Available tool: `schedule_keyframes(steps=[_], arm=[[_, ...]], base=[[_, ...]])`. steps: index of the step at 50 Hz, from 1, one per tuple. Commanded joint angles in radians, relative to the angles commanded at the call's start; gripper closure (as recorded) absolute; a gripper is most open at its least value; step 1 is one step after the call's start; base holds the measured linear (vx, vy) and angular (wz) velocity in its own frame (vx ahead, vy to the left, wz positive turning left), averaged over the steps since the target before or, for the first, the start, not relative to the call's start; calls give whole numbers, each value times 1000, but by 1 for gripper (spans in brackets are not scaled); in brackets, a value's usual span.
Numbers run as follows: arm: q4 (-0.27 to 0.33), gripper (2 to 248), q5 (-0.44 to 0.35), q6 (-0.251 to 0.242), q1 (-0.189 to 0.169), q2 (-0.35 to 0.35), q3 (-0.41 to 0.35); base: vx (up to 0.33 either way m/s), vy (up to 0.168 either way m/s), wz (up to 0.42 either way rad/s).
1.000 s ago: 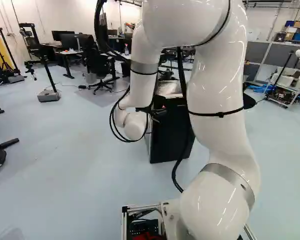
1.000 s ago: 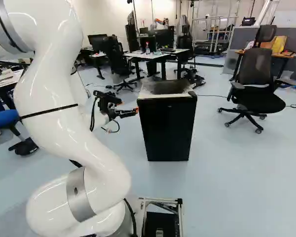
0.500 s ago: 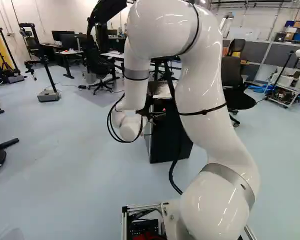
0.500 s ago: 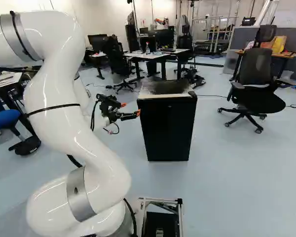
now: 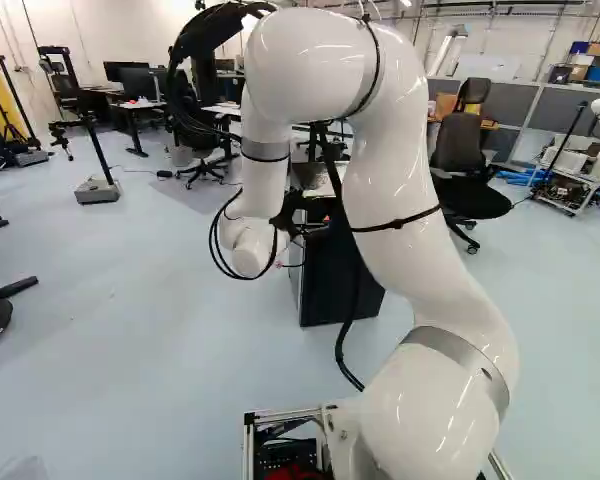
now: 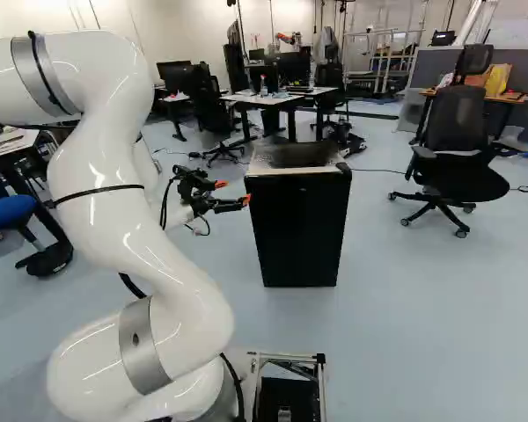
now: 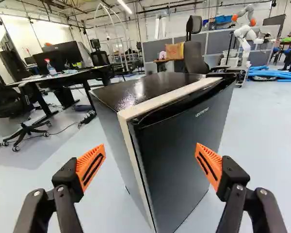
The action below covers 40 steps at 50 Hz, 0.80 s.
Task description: Grab a drink from the fridge
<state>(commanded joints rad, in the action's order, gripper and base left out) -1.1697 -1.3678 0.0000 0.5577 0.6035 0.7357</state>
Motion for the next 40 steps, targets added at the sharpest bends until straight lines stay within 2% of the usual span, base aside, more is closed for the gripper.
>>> schedule_keyframes(steps=[40], arm=[[0,3,0,0,-43,63,108]], base=[[0,0,0]])
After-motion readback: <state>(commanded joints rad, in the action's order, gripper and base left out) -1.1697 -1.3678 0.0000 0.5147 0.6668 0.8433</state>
